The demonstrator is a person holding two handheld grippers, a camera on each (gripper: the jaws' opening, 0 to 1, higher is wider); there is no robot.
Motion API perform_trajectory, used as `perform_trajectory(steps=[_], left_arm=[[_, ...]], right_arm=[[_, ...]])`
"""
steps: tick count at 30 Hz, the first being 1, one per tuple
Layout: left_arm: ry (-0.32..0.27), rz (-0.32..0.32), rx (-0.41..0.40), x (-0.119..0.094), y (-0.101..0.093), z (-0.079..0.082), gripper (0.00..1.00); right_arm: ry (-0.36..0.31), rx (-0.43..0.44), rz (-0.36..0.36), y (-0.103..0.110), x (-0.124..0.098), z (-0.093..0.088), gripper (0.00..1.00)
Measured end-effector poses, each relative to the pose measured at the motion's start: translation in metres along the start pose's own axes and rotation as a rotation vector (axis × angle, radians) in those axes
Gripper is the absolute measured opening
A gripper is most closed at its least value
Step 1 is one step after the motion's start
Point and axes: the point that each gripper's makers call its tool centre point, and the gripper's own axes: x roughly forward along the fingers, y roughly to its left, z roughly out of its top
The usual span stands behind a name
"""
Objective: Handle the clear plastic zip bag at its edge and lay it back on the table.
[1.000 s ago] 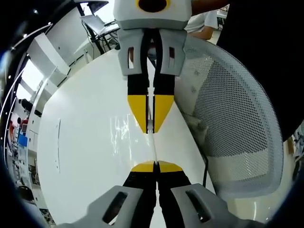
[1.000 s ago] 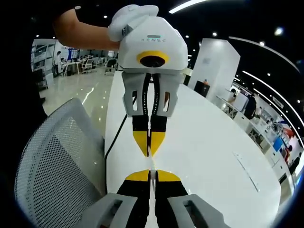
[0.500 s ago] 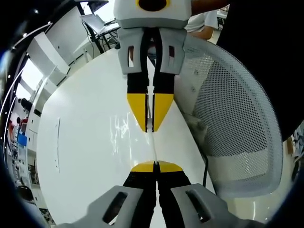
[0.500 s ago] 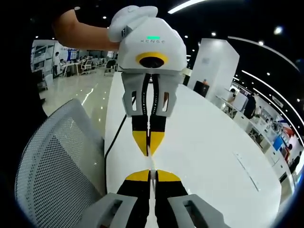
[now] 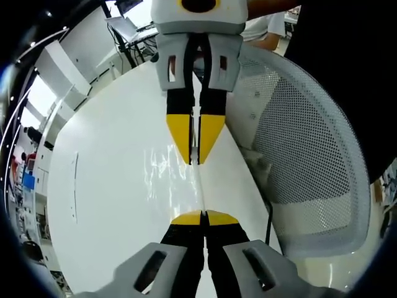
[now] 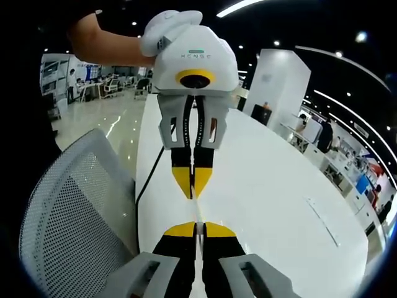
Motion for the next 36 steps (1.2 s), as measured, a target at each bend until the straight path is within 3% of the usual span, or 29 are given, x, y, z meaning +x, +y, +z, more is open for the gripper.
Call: perform_trajectory(steps=[36], left_arm=[[-0.004, 0.004, -0.004, 0.0000, 0.0029, 0.0007, 0.00]], right_arm=[[-0.001, 0.013, -0.011, -0.0016, -0.0021, -0.0001, 0.00]])
